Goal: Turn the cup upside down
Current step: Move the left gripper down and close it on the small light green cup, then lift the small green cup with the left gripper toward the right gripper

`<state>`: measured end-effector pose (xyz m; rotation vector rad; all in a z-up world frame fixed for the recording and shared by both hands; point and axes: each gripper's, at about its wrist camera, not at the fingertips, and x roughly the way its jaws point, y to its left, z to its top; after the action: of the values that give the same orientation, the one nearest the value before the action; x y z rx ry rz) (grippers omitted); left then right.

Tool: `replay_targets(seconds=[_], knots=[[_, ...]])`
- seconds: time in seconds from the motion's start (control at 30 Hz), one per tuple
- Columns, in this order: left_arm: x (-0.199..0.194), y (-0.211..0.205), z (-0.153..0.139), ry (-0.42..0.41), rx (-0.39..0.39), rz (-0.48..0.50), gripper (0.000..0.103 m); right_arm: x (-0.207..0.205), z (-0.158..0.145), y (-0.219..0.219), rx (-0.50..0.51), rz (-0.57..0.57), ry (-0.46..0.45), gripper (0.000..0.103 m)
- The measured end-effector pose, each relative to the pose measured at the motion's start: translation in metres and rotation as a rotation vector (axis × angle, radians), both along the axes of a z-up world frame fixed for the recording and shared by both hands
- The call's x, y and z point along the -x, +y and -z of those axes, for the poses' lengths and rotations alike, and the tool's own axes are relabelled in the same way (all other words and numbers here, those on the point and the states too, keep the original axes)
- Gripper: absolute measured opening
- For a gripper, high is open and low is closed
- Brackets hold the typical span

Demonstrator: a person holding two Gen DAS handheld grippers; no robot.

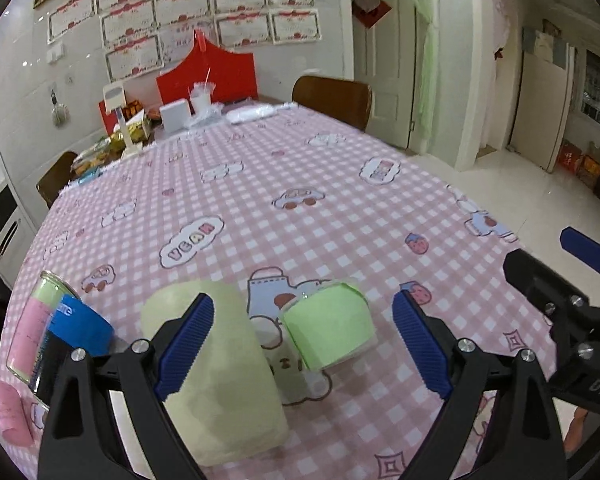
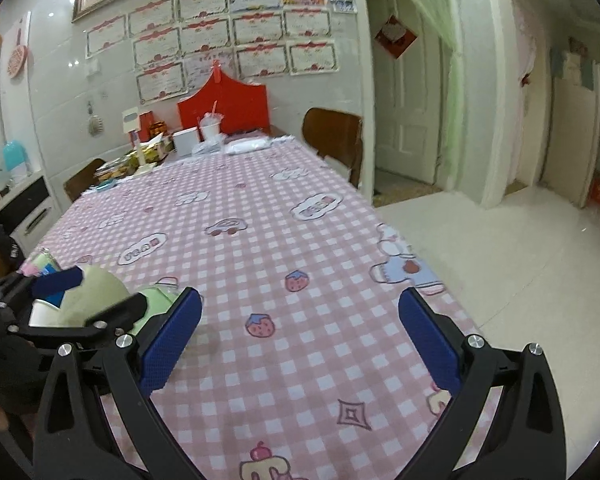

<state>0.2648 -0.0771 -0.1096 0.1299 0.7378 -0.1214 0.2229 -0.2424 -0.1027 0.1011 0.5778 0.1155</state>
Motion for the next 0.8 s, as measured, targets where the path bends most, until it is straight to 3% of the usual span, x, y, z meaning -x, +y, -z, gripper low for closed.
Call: replay_targets(seconds=[0.2, 0.43, 0.57, 0.7, 0.8], knots=[[-0.012, -0.012, 0.012, 0.072, -0.005, -0.011, 0.088, -0.017, 0.004, 0.001, -0.018, -0.065, 0.034, 0.095], [-0.03, -0.019, 0.028, 0.123, -0.027, -0.055, 0.077, -0.035, 0.014, -0.004, -0.032, -0.099, 0.07, 0.095], [-0.034, -0.024, 0.031, 0.112, -0.073, -0.078, 0.075, -0.045, 0.022, -0.003, -0.037, -0.128, 0.105, 0.095], [-0.038, -0.033, 0.033, 0.099, -0.126, -0.078, 0.059, -0.052, 0.025, -0.006, -0.067, -0.156, 0.139, 0.095], [-0.04, -0.035, 0.033, 0.099, -0.133, -0.08, 0.059, -0.054, 0.025, -0.007, -0.068, -0.163, 0.145, 0.095]])
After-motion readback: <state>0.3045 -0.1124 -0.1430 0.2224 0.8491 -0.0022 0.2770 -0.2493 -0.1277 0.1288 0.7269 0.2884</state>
